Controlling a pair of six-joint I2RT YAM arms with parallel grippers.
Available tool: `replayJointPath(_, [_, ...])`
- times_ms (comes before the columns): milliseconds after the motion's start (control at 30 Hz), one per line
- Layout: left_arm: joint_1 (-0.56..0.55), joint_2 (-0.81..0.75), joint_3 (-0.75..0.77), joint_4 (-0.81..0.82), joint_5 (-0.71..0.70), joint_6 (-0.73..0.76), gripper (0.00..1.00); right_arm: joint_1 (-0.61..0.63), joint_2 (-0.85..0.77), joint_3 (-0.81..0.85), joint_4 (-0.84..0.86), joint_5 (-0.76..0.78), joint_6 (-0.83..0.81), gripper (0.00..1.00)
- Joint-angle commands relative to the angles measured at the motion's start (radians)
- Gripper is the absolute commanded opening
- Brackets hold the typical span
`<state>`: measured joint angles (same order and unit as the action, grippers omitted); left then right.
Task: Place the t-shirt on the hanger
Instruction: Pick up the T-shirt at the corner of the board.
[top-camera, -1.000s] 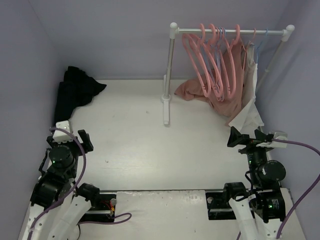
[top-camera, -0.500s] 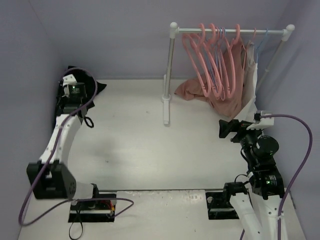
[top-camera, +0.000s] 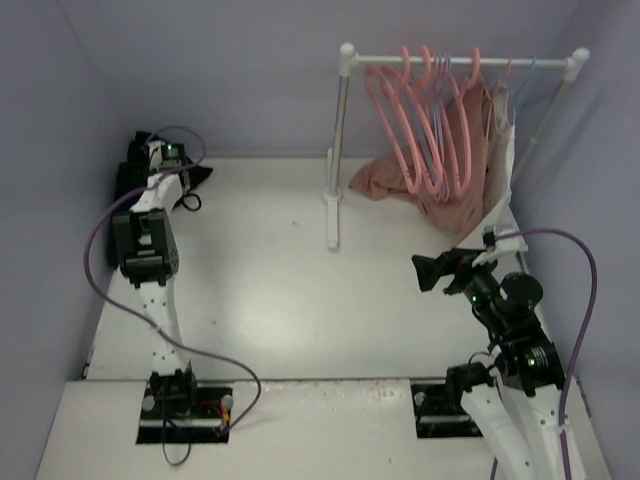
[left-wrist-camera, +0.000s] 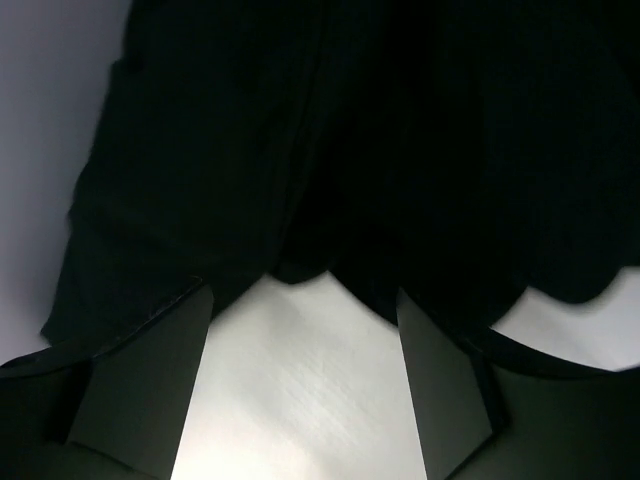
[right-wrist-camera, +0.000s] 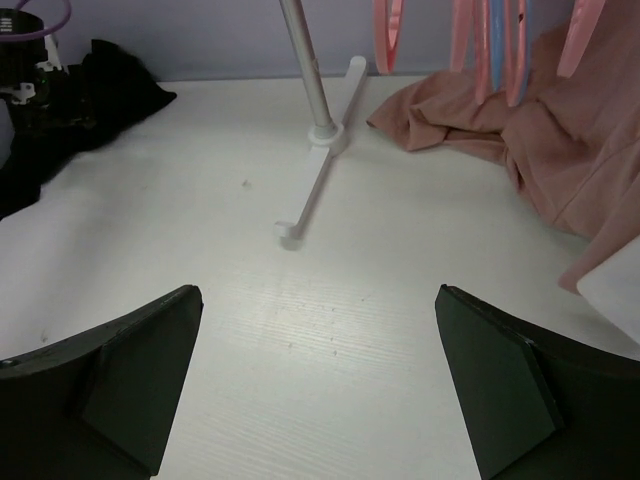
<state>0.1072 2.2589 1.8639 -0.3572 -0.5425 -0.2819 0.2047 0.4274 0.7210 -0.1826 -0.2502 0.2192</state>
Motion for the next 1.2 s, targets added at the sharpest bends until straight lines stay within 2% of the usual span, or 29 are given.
replayJointPath(0, [0.034,0.058,0.149,0.079,-0.049,0.093,0.70,0.007,0.014,-0.042,0.077,-0.090,0.023,1.00])
replayJointPath(200, [0.062,0.197,0.341,0.012,-0.015,0.124,0.68,0.007,0.059,-0.048,0.083,-0.133,0.023,1.00])
replayJointPath(233, [0.071,0.218,0.377,-0.003,0.031,0.139,0.60,0.007,0.069,-0.049,0.086,-0.133,0.022,1.00])
replayJointPath(267, [0.073,0.234,0.403,-0.015,0.049,0.149,0.43,0.007,0.075,-0.050,0.087,-0.131,0.022,1.00])
replayJointPath(367, [0.073,0.242,0.425,-0.028,0.134,0.225,0.06,0.007,0.088,-0.047,0.088,-0.134,0.022,1.00])
replayJointPath(400, [0.071,0.233,0.418,-0.029,0.188,0.249,0.00,0.007,0.092,-0.046,0.088,-0.136,0.021,1.00])
replayJointPath(533, [0.025,0.102,0.276,0.022,0.256,0.323,0.00,0.007,0.093,-0.036,0.091,-0.142,0.017,0.99])
replayJointPath(667, [-0.054,-0.117,0.092,0.071,0.232,0.328,0.00,0.008,0.096,-0.016,0.095,-0.147,0.003,0.98])
replayJointPath(733, [-0.135,-0.339,-0.006,0.057,0.189,0.305,0.00,0.012,0.106,0.004,0.102,-0.165,0.004,0.95])
replayJointPath(800, [-0.223,-0.480,-0.076,0.037,0.168,0.289,0.00,0.013,0.112,0.020,0.109,-0.179,0.018,0.94])
replayJointPath(867, [-0.295,-0.608,-0.106,-0.012,0.124,0.239,0.00,0.015,0.115,0.032,0.110,-0.178,0.036,0.94])
replayJointPath(1000, [-0.400,-0.791,-0.220,-0.092,0.141,0.125,0.00,0.016,0.125,0.054,0.112,-0.180,0.066,0.95])
replayJointPath(1033, [-0.401,-0.832,-0.266,-0.086,0.144,0.106,0.00,0.016,0.125,0.057,0.114,-0.186,0.069,0.95])
replayJointPath(1100, [-0.478,-0.947,-0.432,-0.085,0.171,0.024,0.00,0.018,0.139,0.055,0.120,-0.200,0.078,0.95])
replayJointPath(1133, [-0.498,-0.965,-0.458,-0.087,0.198,0.011,0.00,0.018,0.147,0.055,0.121,-0.207,0.081,0.95])
replayJointPath(1167, [-0.508,-1.004,-0.527,-0.086,0.252,-0.028,0.10,0.020,0.159,0.054,0.122,-0.221,0.085,0.95])
